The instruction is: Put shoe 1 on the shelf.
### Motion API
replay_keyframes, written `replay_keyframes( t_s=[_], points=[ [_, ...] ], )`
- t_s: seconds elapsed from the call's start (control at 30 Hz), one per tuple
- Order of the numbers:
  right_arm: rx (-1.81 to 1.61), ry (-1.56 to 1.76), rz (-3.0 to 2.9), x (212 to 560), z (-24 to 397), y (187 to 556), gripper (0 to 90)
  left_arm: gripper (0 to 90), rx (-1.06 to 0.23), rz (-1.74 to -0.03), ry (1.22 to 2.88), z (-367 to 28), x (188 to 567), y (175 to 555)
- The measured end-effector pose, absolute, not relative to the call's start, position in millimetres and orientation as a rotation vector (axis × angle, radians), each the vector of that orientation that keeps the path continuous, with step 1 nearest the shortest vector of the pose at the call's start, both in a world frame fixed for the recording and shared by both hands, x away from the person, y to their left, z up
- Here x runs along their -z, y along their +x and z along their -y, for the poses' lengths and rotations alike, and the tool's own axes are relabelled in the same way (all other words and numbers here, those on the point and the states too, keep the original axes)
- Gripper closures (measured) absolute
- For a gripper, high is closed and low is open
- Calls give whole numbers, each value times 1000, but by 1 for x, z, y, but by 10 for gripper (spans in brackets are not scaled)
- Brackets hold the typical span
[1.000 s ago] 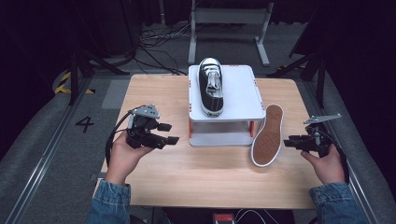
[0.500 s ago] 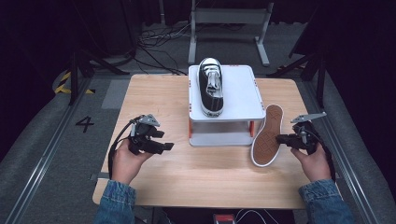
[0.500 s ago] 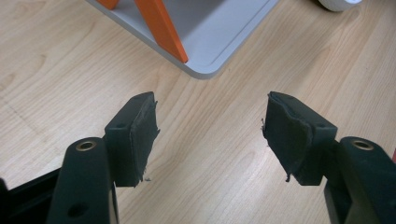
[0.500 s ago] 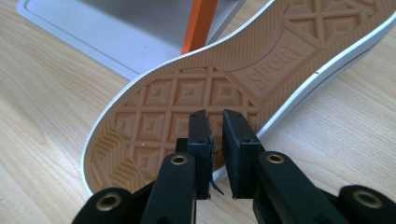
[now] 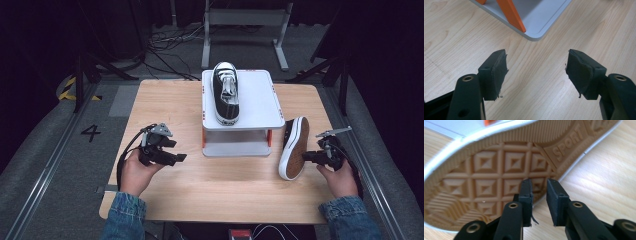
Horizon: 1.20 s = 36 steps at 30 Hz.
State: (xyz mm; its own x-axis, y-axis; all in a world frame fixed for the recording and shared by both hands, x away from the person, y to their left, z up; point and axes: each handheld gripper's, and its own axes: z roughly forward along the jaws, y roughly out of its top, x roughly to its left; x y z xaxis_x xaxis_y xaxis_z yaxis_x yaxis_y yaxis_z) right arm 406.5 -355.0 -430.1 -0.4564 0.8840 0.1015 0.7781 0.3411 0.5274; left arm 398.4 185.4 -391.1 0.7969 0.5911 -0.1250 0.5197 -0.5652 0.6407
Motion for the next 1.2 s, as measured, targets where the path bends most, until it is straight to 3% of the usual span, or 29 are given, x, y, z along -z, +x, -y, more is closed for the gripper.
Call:
replay_keyframes(
  t_s=[0.13, 0.5, 0.7, 0.97, 1.2],
  points=[
    [-747, 1548, -2384, 433, 360, 406, 642, 330, -145, -828, 2300, -187, 393, 398],
    [-896, 1363, -2342, 383, 335, 408, 640, 330, -140, -841, 2288, -190, 395, 399],
    [-893, 1279, -2387, 377, 301, 422, 698, 331, -134, -836, 2298, -188, 398, 400],
    [-757, 1262, -2436, 391, 286, 430, 900, 333, -135, -830, 2302, -188, 399, 399],
    [-809, 1320, -2385, 384, 313, 420, 900, 333, -133, -834, 2305, -187, 400, 399]
  ],
)
